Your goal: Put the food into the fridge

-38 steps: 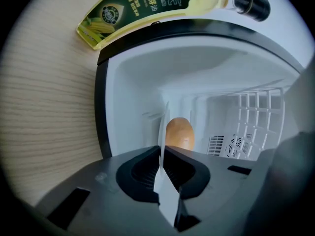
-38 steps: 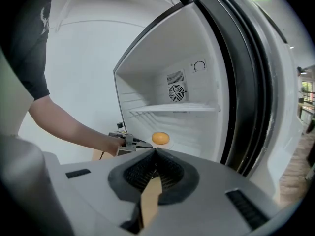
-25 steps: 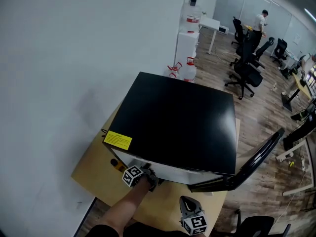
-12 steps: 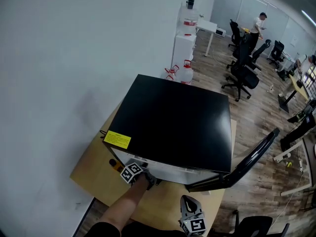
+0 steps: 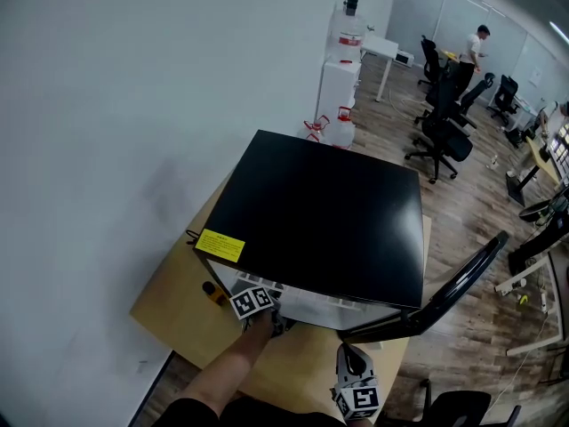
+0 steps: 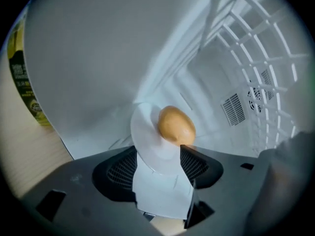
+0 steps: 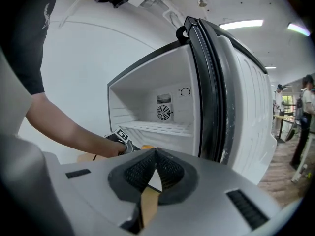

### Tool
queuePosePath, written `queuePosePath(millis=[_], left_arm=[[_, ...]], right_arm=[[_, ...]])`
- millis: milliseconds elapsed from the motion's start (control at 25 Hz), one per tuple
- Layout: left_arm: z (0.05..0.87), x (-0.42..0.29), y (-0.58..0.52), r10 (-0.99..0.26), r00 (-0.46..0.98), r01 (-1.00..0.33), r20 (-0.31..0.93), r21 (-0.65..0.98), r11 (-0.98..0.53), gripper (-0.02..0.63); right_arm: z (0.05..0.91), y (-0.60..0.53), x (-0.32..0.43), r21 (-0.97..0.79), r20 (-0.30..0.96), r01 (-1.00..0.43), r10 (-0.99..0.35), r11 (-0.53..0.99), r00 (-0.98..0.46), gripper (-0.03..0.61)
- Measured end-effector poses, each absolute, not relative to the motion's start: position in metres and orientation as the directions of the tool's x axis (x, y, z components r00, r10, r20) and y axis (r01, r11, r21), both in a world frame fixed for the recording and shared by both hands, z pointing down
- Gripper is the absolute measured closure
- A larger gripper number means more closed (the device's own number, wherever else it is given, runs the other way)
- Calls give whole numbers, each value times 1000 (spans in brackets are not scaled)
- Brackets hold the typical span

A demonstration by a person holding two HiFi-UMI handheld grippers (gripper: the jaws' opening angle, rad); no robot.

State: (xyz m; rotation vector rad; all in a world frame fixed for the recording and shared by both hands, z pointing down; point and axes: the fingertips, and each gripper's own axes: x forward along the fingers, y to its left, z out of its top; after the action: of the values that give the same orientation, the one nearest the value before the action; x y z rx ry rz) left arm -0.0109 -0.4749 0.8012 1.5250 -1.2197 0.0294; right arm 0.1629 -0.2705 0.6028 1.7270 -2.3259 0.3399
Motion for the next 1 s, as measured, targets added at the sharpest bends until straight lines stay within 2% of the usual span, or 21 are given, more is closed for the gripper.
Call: queuePosePath(millis=[200,680,1000], left_arm=[[801,-16,-466,-658,427,-766,620,635,101,338],[789,-21,-435,-672,413,-830,614,557,-1,316],[733,-61,-399,-778,319,-894,541,444,-58,316]], right_arm=[[601,-271,177,-48,299,-968,-921,247,-249,520],[604,-262,186,-32,297,-966,-920,257,-255,520],[610,-261,165,-49,307,-947,-898,317,-316,520]])
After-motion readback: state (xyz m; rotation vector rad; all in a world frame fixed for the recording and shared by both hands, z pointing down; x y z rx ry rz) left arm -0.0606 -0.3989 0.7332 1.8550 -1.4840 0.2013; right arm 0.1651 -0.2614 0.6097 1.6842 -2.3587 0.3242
